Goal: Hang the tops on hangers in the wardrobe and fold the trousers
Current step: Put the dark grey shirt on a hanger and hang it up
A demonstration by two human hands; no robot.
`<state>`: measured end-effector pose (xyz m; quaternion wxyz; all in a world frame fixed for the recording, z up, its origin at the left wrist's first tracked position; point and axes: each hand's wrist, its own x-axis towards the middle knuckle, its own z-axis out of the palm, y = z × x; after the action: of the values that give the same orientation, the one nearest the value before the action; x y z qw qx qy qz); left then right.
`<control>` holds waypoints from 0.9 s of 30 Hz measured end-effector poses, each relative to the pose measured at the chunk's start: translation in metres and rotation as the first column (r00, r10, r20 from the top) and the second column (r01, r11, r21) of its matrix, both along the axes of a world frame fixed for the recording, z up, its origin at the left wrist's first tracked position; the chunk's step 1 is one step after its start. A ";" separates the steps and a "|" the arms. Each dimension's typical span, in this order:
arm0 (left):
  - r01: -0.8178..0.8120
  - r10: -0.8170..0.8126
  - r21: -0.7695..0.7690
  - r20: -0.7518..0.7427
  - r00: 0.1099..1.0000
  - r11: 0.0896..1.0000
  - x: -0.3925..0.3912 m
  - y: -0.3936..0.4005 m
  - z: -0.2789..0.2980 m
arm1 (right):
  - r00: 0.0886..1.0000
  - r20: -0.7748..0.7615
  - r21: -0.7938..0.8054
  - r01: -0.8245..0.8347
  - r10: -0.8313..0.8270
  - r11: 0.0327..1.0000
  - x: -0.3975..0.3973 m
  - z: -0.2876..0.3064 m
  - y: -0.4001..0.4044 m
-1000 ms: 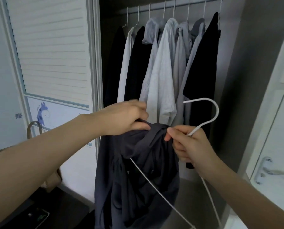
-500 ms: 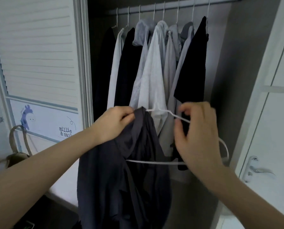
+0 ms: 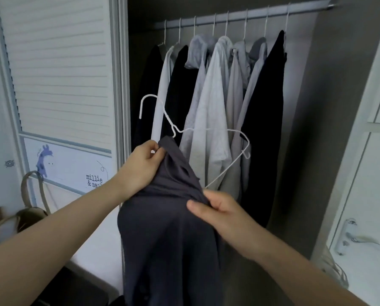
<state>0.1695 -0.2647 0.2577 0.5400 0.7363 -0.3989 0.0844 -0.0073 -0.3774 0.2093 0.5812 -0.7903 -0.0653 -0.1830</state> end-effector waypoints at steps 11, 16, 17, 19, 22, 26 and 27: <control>-0.062 0.062 -0.010 0.296 0.953 0.998 0.037 0.066 -0.027 | 0.949 -0.125 -0.924 -0.005 -0.289 0.383 -0.025 0.008 -0.099; -0.004 -0.055 0.176 0.333 0.941 0.984 0.044 0.093 -0.046 | 0.909 0.091 -0.994 0.107 -0.407 0.018 -0.030 0.009 -0.122; -0.015 -0.066 0.218 0.357 0.932 0.976 0.046 0.097 -0.048 | 0.909 0.136 -0.988 0.152 -0.394 0.009 -0.033 0.011 -0.123; -0.058 -0.096 0.334 0.426 0.899 0.941 0.049 0.103 -0.050 | 0.918 0.223 -0.971 0.237 -0.327 0.003 -0.037 0.015 -0.122; -0.144 -0.129 0.466 0.505 0.853 0.873 0.046 0.101 -0.056 | 0.929 0.311 -0.931 0.340 -0.200 0.132 -0.034 0.026 -0.115; -0.018 -0.216 0.450 0.463 0.859 0.893 0.025 0.083 -0.050 | 0.927 0.316 -0.884 0.365 -0.200 0.293 -0.017 0.042 -0.101; 0.013 -0.237 0.440 0.460 0.856 0.898 0.018 0.078 -0.046 | 0.928 0.311 -0.883 0.361 -0.202 0.300 -0.011 0.044 -0.098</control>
<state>0.1874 -0.1867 0.2121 0.2499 0.7593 -0.5822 0.1487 -0.0182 -0.4758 0.2537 -0.0167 -0.9616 -0.0580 -0.2677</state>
